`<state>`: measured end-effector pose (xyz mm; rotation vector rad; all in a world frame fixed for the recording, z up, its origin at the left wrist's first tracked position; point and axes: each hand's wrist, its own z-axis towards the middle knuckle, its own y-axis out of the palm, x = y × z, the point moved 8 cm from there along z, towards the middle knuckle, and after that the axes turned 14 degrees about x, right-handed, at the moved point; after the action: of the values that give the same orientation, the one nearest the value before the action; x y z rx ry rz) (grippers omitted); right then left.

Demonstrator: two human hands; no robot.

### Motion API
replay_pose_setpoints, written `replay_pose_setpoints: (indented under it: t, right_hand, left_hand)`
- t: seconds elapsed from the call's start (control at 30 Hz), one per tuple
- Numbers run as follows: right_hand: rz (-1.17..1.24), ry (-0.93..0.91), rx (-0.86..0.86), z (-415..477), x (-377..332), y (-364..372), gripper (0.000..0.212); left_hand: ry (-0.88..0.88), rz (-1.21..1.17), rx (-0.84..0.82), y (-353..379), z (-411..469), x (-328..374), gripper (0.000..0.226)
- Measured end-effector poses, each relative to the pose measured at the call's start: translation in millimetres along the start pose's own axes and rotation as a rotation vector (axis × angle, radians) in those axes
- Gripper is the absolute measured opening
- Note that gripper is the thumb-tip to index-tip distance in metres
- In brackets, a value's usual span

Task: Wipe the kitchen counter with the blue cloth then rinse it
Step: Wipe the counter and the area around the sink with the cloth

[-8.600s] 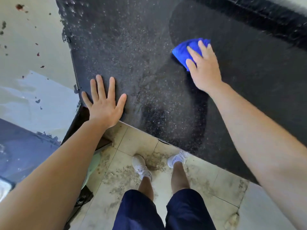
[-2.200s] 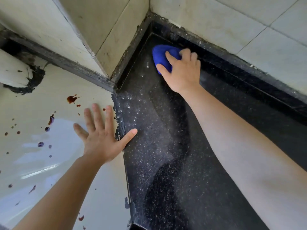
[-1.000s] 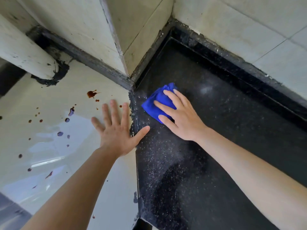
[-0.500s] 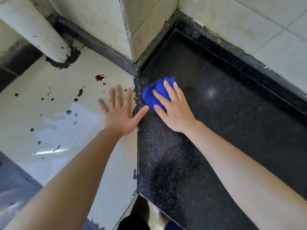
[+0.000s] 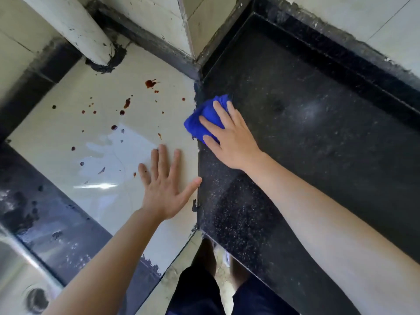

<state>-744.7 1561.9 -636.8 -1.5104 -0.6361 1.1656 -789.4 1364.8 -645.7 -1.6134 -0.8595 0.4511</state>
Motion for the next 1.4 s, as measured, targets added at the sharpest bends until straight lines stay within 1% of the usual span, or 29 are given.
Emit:
replay_pose_setpoints:
  t: [0.1, 0.17, 0.2, 0.3, 0.37, 0.43, 0.47, 0.5, 0.6, 0.7, 0.77, 0.8, 0.83, 0.9, 0.97, 1.0, 1.07, 1.13, 1.27, 1.33, 1.4]
  right_hand:
    - [0.025, -0.147, -0.062, -54.0, 9.4, -4.1, 0.054]
    - [0.004, -0.194, -0.093, -50.3, 23.2, -9.9, 0.055]
    - [-0.002, -0.169, -0.096, -37.4, 30.7, -13.4, 0.055]
    - [-0.028, 0.065, -0.039, 23.4, 56.5, -20.5, 0.057]
    - [-0.059, 0.178, 0.008, 59.0, 60.9, -21.1, 0.058]
    - [-0.064, 0.250, 0.040, 68.0, 51.8, -15.0, 0.059]
    - [-0.062, 0.248, 0.053, 61.6, 43.2, -9.9, 0.059]
    - [-0.050, 0.211, 0.067, 47.2, 31.8, -4.7, 0.059]
    - [0.007, -0.002, 0.076, -33.1, -0.3, 1.3, 0.057]
    - [0.014, -0.195, -0.005, -107.3, -4.9, -2.4, 0.055]
    - [-0.044, -0.293, -0.028, -110.1, 12.7, -11.4, 0.055]
    - [-0.064, -0.281, -0.008, -98.8, 27.6, -15.4, 0.055]
    - [-0.079, -0.213, 0.040, -82.1, 46.6, -19.9, 0.055]
    - [-0.097, 0.043, 0.141, -46.3, 90.7, -31.0, 0.057]
    - [-0.098, 0.285, 0.203, -22.5, 121.9, -35.1, 0.059]
    - [-0.095, 0.366, 0.216, -17.2, 125.6, -33.1, 0.059]
    - [-0.078, 0.442, 0.246, -22.4, 109.5, -25.8, 0.061]
    - [-0.047, 0.403, 0.240, -53.9, 70.3, -13.7, 0.060]
    - [0.027, 0.187, 0.125, -159.9, -19.2, 4.0, 0.057]
    - [0.039, 0.096, 0.035, -193.9, -39.9, 8.8, 0.056]
    - [0.025, 0.045, -0.005, -196.3, -38.9, 7.5, 0.057]
  left_hand:
    - [-0.020, -0.003, 0.000, 4.7, 2.0, 1.1, 0.102]
    - [-0.017, 0.007, -0.008, 4.0, 1.7, 4.1, 0.105]
    - [-0.017, 0.014, -0.007, 3.4, 1.6, 4.9, 0.106]
    - [-0.014, 0.037, -0.007, 2.5, 3.4, 6.4, 0.104]
    - [-0.016, 0.038, 0.001, 1.6, 5.7, 5.8, 0.101]
    - [-0.016, 0.037, 0.004, 3.3, 5.4, 4.2, 0.097]
    - [-0.014, 0.033, 0.012, 4.1, 5.1, 3.1, 0.095]
    - [-0.012, 0.025, 0.024, 4.5, 4.6, 1.4, 0.093]
    - [-0.016, -0.004, 0.041, 6.5, 2.3, -3.0, 0.093]
    - [-0.017, 0.017, 0.051, 9.4, 1.9, -1.8, 0.098]
    - [-0.018, 0.044, 0.071, 8.8, 2.5, -0.5, 0.100]
    - [-0.016, 0.054, 0.070, 8.6, 2.9, 0.2, 0.099]
    - [-0.012, 0.062, 0.062, 8.8, 3.0, 0.4, 0.099]
    - [-0.006, 0.068, 0.043, 9.4, 3.3, 0.9, 0.097]
    - [-0.013, 0.047, 0.026, 10.4, 4.3, 2.7, 0.098]
    - [-0.017, 0.038, 0.025, 10.4, 5.3, 3.5, 0.098]
    - [-0.022, 0.030, 0.030, 8.3, 6.1, 3.2, 0.097]
    - [-0.030, 0.017, 0.023, 7.3, 4.4, 0.6, 0.092]
    - [-0.046, -0.076, -0.019, 6.5, 5.2, -0.5, 0.090]
    - [-0.025, -0.113, -0.027, 3.4, 2.6, -0.6, 0.090]
    - [0.032, -0.116, 0.023, -1.8, -11.3, -0.2, 0.087]
